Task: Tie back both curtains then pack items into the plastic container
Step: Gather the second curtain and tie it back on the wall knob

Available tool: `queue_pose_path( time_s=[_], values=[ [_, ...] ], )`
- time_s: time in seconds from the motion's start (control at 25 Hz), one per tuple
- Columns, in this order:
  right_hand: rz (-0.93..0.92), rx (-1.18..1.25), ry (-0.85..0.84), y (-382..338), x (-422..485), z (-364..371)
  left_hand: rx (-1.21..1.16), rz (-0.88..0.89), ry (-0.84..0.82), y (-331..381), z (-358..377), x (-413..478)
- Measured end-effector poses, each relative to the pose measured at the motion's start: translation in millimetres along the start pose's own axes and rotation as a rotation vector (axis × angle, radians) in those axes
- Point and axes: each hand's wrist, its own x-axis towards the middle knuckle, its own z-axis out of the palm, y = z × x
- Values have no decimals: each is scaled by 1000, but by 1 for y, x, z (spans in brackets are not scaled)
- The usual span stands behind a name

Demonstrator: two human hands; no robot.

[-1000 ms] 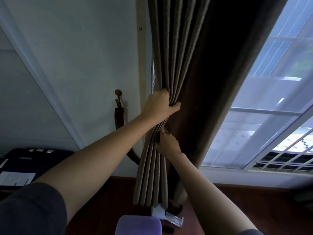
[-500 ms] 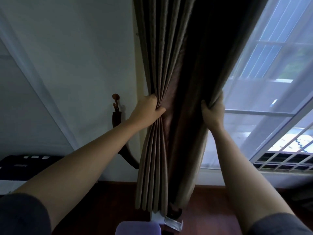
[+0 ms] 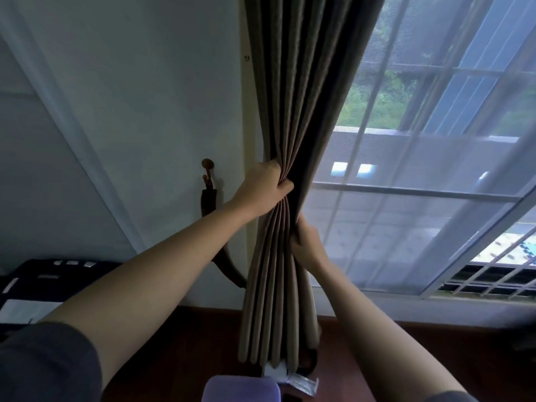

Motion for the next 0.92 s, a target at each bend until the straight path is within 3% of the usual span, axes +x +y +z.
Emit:
queue_pose_path(
  time_s=[0.28,0.6,0.76,0.84,0.92],
  values=[
    [-64,-25,-8,1,-6,0,88,28,34,2,-2,2],
    [-148,92,-155,-15,-4,9,-23,-31,-17,6,-6,0],
    [-185,-1,-160,-17,-4,25,48,37,-36,17,-9,-8],
    [-98,85,-214,-20,-5,28,119,24,-1,18,-8,-9],
    [2,374,-228,-20,-3,23,100,-25,15,15,-10,-9]
  ],
)
